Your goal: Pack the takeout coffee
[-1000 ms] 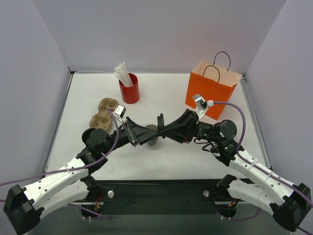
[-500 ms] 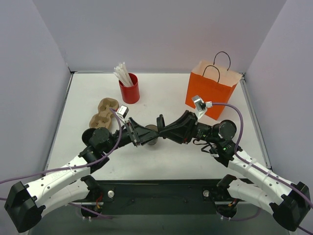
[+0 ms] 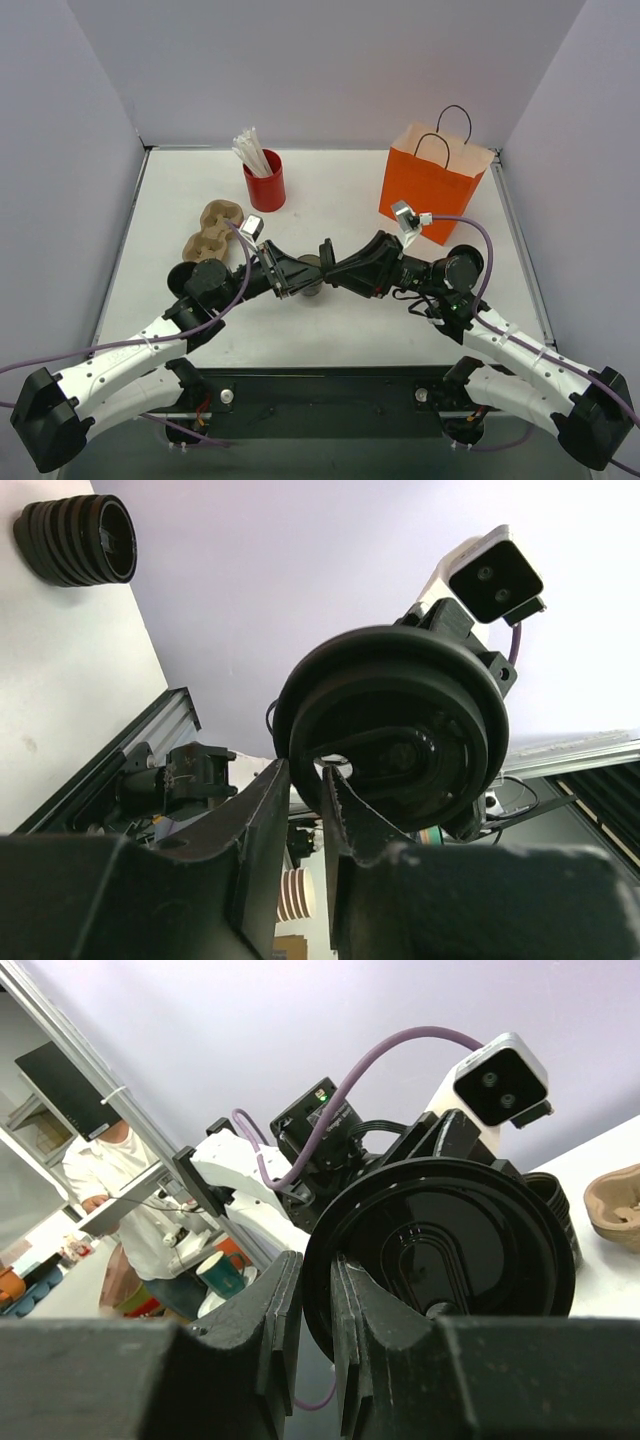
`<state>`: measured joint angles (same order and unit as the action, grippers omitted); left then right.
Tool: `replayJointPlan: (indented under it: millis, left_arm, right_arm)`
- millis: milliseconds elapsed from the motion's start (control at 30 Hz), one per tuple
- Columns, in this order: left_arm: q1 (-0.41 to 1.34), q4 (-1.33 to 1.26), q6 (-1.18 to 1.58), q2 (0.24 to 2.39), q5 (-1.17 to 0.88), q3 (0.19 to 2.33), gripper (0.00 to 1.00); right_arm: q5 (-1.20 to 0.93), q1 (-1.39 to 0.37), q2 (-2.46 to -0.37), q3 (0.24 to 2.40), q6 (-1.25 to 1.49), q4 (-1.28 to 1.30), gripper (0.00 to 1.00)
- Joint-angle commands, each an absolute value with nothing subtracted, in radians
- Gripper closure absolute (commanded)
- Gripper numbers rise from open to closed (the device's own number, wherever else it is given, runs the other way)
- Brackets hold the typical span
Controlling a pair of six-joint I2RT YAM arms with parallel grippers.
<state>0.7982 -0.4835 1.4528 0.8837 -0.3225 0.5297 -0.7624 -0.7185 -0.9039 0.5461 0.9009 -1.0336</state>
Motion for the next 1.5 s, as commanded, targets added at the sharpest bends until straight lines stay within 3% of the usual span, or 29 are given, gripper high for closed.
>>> replayJointPlan:
  millis: [0,133,667,867,1000,1300,1467]
  left_arm:
    - [0.795,-0.548,1.469,0.882,-0.302,0.574,0.63]
    - [0.795,-0.545,1.496,0.870,-0.270,0.549,0.57]
    - [0.796,-0.528,1.516,0.859,-0.270,0.543,0.63]
    - [0.798,-0.538,1.517,0.868,-0.281,0.549,0.80]
    - [0.798,-0.541,1.509,0.871,-0.282,0.555,1.00]
    - [0.779,-0.471,1.456,0.885,-0.314,0.597,1.00]
    - [0.762,-0.356,1.387,0.862,-0.287,0.623,1.00]
  right_arm:
    - [-0.769,-0.733,-0.904,0.532,0.899,-1.189,0.82]
    - [-0.767,-0.733,-0.902,0.526,0.902,-1.201,0.83]
    - [-0.747,-0.735,-0.908,0.528,0.919,-1.246,0.83]
    - [-0.742,-0.739,-0.931,0.532,0.920,-1.261,0.82]
    - [-0.739,-0.744,-0.956,0.538,0.940,-1.284,0.79]
    - [-0.738,-0.747,-0.951,0.528,0.910,-1.241,0.73]
    - [-0.726,-0.746,-0.913,0.502,0.879,-1.186,0.77]
